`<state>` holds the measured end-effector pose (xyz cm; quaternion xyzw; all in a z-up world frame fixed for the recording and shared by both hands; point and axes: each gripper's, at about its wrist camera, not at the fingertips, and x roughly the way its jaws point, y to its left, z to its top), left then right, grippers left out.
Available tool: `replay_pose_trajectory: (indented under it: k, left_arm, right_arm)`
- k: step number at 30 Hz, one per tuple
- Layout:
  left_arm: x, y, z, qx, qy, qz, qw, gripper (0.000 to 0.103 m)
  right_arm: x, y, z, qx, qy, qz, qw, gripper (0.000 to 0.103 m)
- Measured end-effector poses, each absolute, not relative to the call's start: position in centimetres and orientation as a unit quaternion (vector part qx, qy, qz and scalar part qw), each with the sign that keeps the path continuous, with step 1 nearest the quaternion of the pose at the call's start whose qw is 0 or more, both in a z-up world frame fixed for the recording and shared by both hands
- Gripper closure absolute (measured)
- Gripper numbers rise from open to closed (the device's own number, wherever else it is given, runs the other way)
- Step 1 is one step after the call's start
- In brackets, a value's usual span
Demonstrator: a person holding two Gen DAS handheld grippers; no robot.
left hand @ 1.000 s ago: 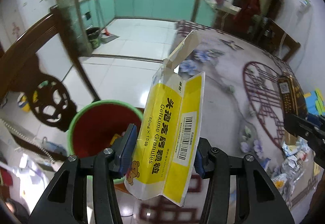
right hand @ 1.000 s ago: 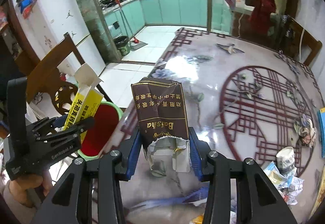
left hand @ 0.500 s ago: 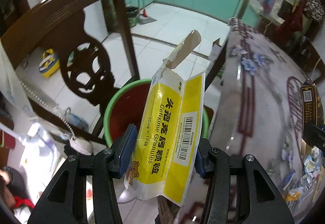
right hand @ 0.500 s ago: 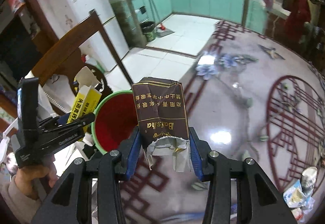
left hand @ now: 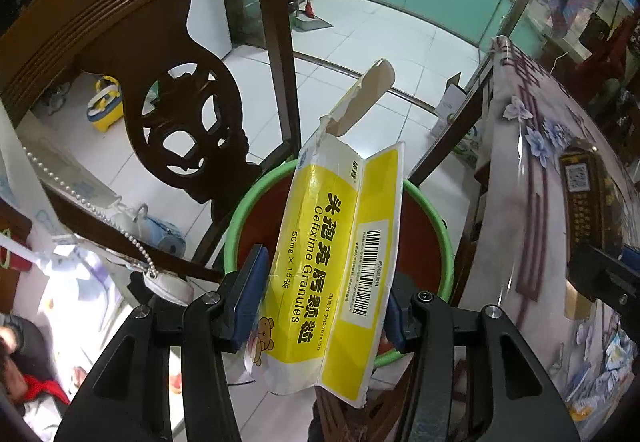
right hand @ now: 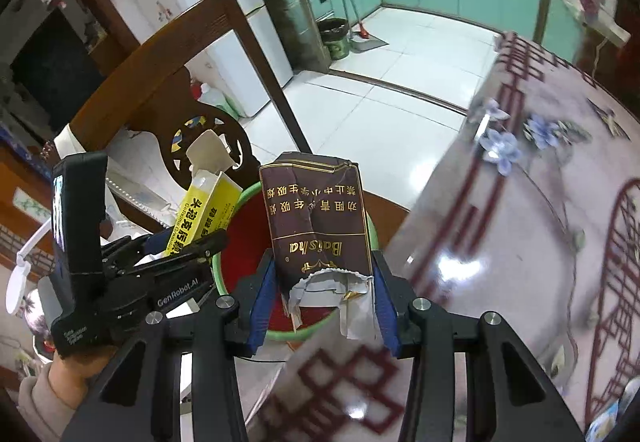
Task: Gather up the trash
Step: 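Carry the cigarette pack and medicine box to the red bucket and release them, then grasp the white paper cup with the right tool while the left grasps a snack wrapper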
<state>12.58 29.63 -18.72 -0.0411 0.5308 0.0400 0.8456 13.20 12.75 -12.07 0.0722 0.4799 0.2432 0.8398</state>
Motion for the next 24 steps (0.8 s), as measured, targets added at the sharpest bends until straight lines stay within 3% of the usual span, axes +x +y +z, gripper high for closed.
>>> replay_pose_trajectory:
  k: [5, 8, 16, 24]
  left_arm:
    - [13.1, 30.2, -18.9, -0.039, 0.532, 0.053, 0.844, 0.045]
    - [13.2, 30.4, -18.6, -0.039, 0.528, 0.058, 0.846, 0.025]
    - [13.0, 29.1, -17.0, -0.030, 0.508, 0.041, 0.860, 0.024]
    - [12.4, 22.4, -16.1, 0.018, 0.503, -0.033, 0.863, 0.024]
  right_arm:
    - [14.4, 13.9, -12.7, 0.081, 0.484, 0.259, 0.832, 0.054]
    - [14.5, 13.7, -12.8, 0.085, 0.478, 0.254, 0.836, 0.048]
    - [12.6, 9.9, -11.5, 0.095, 0.460, 0.228, 0.853, 0.046]
    - [6.7, -1.1, -11.3, 0.120, 0.454, 0.126, 0.874, 0.046]
